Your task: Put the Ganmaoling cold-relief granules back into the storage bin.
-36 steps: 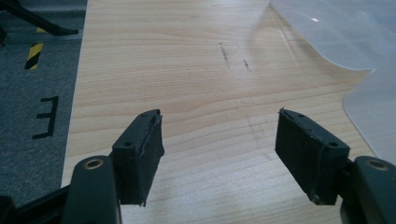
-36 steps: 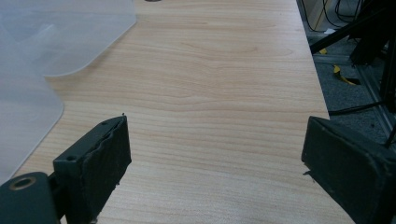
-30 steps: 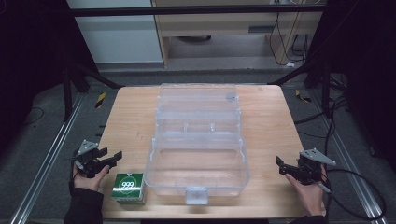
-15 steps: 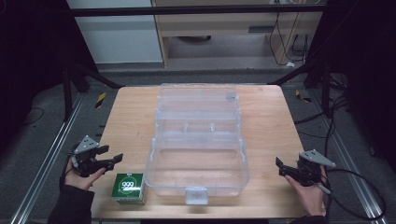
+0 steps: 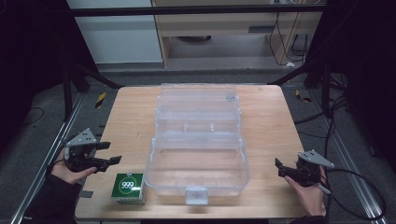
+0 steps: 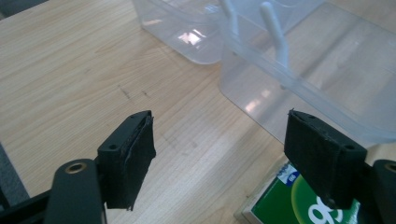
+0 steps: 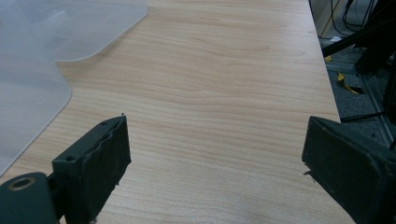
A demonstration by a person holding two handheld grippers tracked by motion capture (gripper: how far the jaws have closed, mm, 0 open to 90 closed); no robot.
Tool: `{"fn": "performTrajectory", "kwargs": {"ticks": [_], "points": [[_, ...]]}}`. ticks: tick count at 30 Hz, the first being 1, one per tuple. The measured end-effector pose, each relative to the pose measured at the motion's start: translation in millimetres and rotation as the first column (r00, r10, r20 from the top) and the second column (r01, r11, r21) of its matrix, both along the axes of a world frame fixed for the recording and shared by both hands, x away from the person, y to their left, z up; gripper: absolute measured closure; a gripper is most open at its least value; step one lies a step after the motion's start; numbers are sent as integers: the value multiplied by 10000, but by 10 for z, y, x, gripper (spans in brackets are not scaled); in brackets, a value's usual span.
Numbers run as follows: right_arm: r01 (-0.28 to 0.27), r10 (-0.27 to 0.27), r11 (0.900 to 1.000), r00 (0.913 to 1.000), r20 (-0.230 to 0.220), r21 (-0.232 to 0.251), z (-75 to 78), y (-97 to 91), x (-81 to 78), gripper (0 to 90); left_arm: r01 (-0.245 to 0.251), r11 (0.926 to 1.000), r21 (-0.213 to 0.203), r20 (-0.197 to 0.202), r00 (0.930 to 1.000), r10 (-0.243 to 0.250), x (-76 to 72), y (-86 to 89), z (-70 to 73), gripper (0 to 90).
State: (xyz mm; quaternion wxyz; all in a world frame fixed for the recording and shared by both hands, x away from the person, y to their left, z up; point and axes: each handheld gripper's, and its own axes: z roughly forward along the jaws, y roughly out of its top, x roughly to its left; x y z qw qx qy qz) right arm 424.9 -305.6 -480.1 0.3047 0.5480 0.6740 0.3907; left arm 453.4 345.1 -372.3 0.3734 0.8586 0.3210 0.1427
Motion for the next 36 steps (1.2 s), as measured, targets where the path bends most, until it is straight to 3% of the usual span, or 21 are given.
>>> {"fn": "performTrajectory", "kwargs": {"ticks": [2,4,7,8,9,10,12,13,16,17,19,21,24,25,26,30,32,33,34,35,36], "points": [[-26,26,10000,10000,6,-76,-3,0,0,81,502,9982,314,-99,9987,-499,3,-49,35,235],[-45,45,10000,10000,2,-80,-3,0,-2,81,659,9971,392,-150,9977,-654,3,-62,43,236],[-69,69,9999,10000,0,-109,-4,0,-4,81,1351,9866,918,-227,9908,-1335,-6,-129,80,229],[-74,74,9999,10000,-9,-99,-4,2,-5,81,1351,9866,918,-227,9908,-1335,-6,-129,80,229],[-103,103,9998,9999,-11,-142,-6,3,-4,81,1701,9767,1310,-345,9853,-1670,-16,-164,101,228],[-109,109,9998,9999,-7,-165,-9,5,-3,80,1849,9719,1454,-394,9827,-1810,-20,-174,109,225],[-129,129,9997,9999,-6,-223,-12,5,-1,79,2165,9613,1706,-500,9762,-2109,-36,-202,124,217],[-138,138,9996,9999,-6,-243,-14,6,0,79,2165,9613,1706,-500,9762,-2109,-36,-202,124,214],[-160,160,9995,9999,-10,-283,-16,9,2,79,2620,9431,2046,-617,9650,-2547,-59,-225,140,207],[-160,160,9995,9999,-10,-283,-16,9,2,79,2620,9431,2046,-617,9650,-2547,-59,-225,140,204],[-174,172,9995,9998,-49,-276,-17,13,0,77,2827,9346,2160,-658,9592,-2749,-70,-230,130,192],[-179,177,9995,9998,-64,-278,-19,16,0,77,3086,9206,2391,-819,9512,-2976,-91,-240,109,192],[-208,206,9994,9997,-88,-275,-21,19,1,74,3213,9138,2486,-893,9470,-3087,-104,-246,100,181],[-212,209,9994,9997,-107,-282,-21,20,0,74,3364,9062,2562,-999,9417,-3213,-115,-257,92,182],[-212,209,9994,9997,-107,-282,-21,20,0,74,3364,9062,2562,-999,9417,-3213,-115,-257,92,178],[-262,258,9990,9996,-116,-361,-26,22,3,70,3726,8831,2851,-1264,9279,-3506,-141,-300,64,162],[-278,274,9989,9995,-133,-369,-28,24,3,68,3953,8647,3098,-1421,9185,-3690,-156,-333,46,151],[-278,274,9989,9995,-133,-369,-28,24,3,68,3953,8647,3098,-1421,9185,-3690,-156,-333,46,145],[-301,295,9987,9995,-145,-417,-31,25,4,66,4050,8578,3164,-1505,9143,-3761,-169,-355,33,143],[-313,306,9986,9994,-157,-424,-32,27,5,66,4050,8578,3164,-1505,9143,-3761,-169,-355,33,140],[-313,306,9986,9994,-157,-424,-32,27,5,66,4120,8523,3223,-1554,9112,-3816,-174,-367,26,140]]}}
